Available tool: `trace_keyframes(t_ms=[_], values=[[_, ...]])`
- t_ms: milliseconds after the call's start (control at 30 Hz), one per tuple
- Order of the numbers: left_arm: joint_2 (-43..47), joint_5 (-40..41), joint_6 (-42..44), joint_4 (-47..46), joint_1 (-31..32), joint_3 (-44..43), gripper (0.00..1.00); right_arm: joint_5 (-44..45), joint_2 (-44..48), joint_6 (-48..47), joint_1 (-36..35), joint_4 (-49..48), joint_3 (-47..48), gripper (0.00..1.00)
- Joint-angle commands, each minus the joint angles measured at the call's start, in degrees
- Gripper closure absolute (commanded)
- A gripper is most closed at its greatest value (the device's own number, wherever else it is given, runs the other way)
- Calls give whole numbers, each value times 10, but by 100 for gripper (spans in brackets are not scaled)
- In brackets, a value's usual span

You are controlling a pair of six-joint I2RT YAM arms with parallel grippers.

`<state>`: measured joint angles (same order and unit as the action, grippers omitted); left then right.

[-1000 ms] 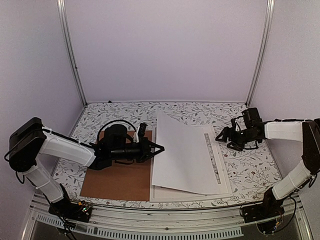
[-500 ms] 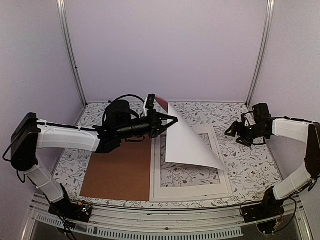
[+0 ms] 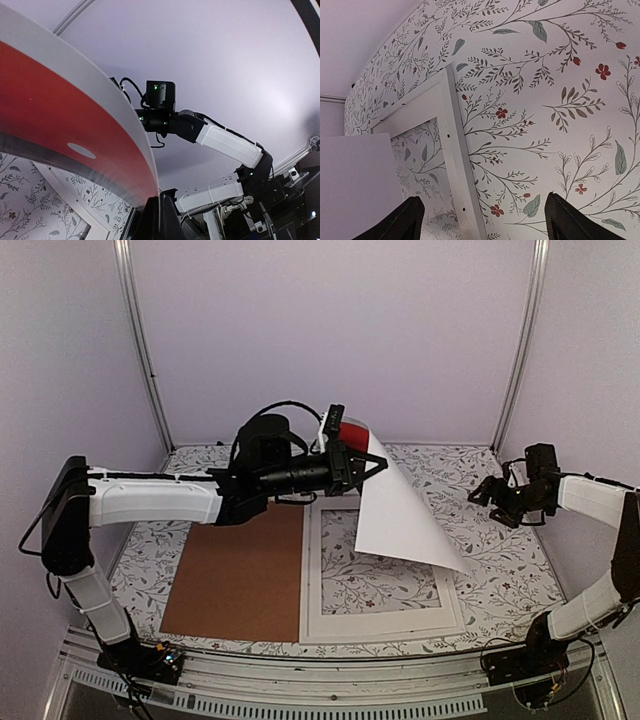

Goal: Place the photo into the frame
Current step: Place the photo on the mat board.

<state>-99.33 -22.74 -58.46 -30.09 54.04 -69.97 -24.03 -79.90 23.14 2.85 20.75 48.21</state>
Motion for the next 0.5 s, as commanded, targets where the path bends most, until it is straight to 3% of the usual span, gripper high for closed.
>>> trace_keyframes(t_ms=[0,267,467], values=[[-38,-33,51,48,7,-70,100,2,15,-11,13,12,16,13],[-105,-69,105,127,11,-212,100,3,15,-18,27,23,32,13],[-138,-87,124,124,18,-237,100,2,15,-23,31,27,37,13]])
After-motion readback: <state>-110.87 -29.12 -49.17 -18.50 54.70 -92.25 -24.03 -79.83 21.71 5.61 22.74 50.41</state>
